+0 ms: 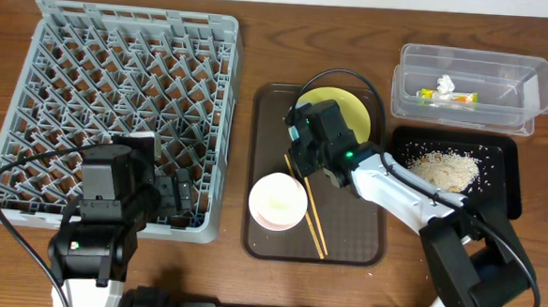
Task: Sort waste into correct bins and load items into the dishwasher
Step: 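Place the empty blue bowl onto the yellow plate with the right gripper, then grasp the pink-white cup with the right gripper and lift it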
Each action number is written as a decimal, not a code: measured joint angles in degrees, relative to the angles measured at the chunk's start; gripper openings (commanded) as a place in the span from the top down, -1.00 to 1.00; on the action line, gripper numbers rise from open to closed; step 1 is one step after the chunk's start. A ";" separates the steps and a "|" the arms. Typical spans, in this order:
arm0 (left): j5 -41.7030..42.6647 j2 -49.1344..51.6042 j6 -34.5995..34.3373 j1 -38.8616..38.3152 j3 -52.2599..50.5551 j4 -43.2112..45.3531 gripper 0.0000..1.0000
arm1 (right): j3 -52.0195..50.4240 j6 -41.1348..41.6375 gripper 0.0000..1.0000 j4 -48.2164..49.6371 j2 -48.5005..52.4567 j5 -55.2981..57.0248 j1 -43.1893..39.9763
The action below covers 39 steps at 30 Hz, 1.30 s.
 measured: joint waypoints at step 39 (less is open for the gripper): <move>0.02 0.00 0.00 0.00 0.00 -0.02 -0.86 | -7.50 19.23 0.31 -17.27 -15.65 -5.92 5.51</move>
